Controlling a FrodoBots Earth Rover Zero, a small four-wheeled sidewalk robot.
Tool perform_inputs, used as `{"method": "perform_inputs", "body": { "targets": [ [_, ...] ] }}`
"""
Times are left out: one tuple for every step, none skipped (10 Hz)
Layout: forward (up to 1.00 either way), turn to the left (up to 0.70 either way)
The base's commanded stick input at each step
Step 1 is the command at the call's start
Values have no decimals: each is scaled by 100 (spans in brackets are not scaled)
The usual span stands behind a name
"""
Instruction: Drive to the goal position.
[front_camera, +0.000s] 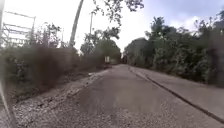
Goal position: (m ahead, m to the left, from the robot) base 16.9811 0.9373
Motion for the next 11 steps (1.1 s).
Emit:
{"method": "perform_inputs", "body": {
  "targets": [
    [70, 0],
    [70, 0],
    [70, 0],
    [70, 0],
    [70, 0],
    [70, 0],
    [70, 0],
    [70, 0],
    [70, 0],
    [70, 0],
    [70, 0]
  ]
}}
